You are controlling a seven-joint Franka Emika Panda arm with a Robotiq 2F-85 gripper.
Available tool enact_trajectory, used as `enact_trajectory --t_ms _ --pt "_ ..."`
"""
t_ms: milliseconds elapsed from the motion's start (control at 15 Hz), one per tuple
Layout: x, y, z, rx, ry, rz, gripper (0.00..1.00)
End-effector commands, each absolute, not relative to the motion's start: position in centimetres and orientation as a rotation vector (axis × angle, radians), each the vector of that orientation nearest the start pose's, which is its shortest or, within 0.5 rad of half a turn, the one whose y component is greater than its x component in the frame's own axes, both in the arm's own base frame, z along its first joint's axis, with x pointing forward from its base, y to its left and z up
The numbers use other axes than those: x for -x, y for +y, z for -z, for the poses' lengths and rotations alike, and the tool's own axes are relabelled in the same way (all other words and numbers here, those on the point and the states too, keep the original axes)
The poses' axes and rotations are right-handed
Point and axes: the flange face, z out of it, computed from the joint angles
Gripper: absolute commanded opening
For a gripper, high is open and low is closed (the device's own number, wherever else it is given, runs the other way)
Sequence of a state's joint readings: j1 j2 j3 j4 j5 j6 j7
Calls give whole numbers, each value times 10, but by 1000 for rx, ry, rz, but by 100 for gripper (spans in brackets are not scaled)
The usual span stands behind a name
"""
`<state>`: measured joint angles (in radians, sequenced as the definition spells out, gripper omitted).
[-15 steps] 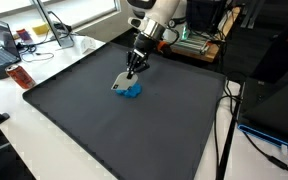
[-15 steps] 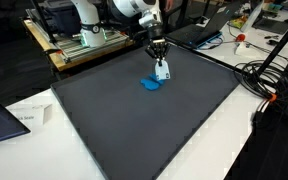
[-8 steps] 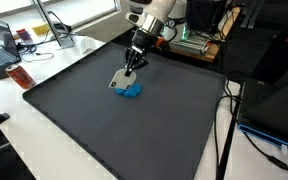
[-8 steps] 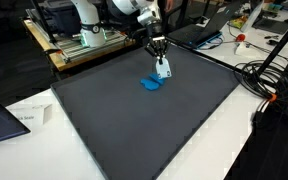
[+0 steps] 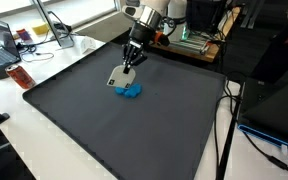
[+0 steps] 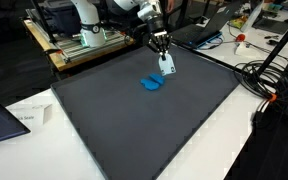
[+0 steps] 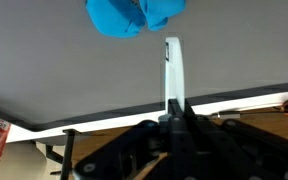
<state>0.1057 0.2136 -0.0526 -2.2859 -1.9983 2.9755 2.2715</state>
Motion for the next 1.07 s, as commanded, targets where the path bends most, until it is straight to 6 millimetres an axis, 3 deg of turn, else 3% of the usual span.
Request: enact_trajectory --t_ms 0,333,533,800,1000 --pt "-498 80 -271 2889 377 1082 1" --pt "-501 58 -269 2856 340 909 1" --pt "-498 49 -255 2816 310 802 1" --pt "-488 55 -225 2847 285 712 1" --pt "-490 68 -226 2845 255 713 1"
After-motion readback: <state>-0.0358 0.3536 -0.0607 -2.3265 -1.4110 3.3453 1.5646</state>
